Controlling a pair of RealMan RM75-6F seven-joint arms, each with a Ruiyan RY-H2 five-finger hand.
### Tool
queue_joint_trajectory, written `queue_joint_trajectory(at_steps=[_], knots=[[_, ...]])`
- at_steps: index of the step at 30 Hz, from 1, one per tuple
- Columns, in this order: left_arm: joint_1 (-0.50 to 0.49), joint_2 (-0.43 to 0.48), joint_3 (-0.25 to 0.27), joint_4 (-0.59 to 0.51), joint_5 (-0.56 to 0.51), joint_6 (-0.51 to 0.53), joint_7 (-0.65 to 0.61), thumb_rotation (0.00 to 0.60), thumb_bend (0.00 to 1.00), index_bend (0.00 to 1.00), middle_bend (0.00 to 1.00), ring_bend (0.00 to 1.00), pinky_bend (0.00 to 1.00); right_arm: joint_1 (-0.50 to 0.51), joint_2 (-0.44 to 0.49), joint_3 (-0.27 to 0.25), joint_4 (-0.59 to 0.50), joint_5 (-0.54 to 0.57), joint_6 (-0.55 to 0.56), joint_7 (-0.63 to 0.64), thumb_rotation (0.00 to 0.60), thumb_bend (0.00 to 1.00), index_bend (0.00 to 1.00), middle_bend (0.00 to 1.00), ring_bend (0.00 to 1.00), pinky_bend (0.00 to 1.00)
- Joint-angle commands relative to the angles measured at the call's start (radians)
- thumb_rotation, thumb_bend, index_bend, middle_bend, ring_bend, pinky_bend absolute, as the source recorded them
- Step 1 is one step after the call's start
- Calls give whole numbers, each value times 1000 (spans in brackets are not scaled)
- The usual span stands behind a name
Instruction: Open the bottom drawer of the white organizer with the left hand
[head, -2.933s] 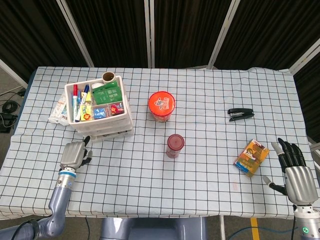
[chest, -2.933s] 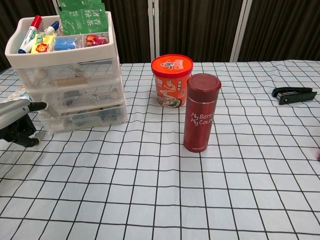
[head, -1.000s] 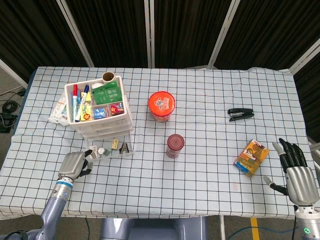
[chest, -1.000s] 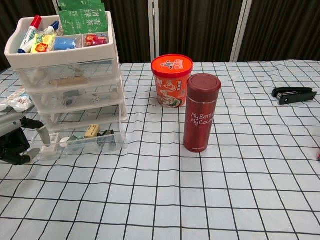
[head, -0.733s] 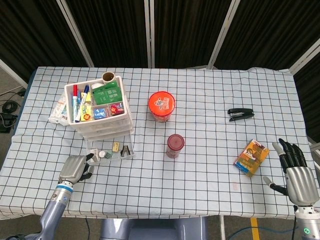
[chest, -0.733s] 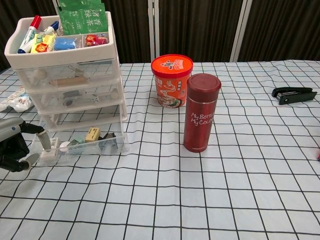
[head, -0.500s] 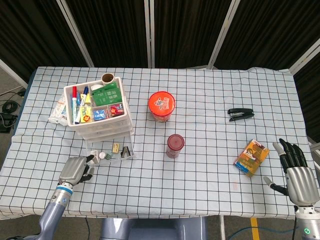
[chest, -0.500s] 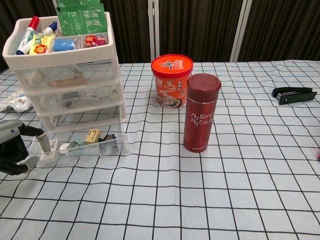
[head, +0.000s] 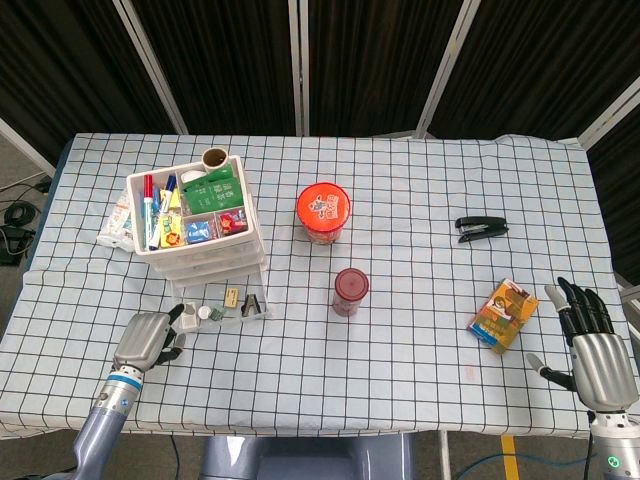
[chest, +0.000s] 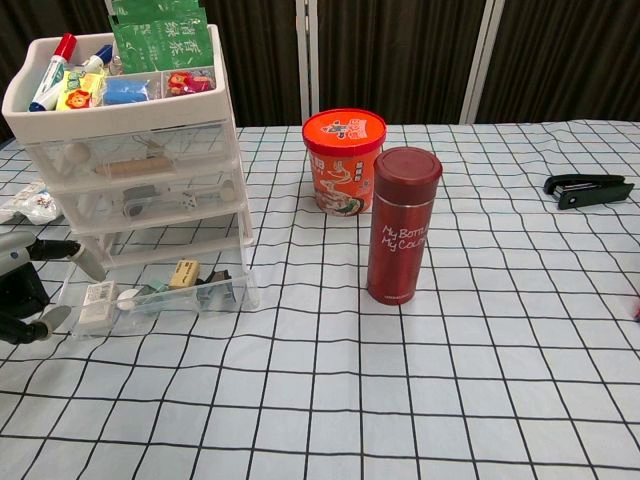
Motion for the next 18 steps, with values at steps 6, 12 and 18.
queue_joint_trajectory(at_steps=[6,12,18], knots=[[12,4,-4,21,80,69,22,600,397,236,932,970,867,-1,-1,0,0,0,1,-1,600,54,17,0,0,0],[-17,71,13,7,213,68,5,600,237,233,787,845,727,0,-2,0,0,1,-3,-5,600,54,16,0,0,0],[-61,126,6,-32,271,43,123,600,172,302,817,853,748,1,0,3,-1,6,-4,0,600,54,16,0,0,0]])
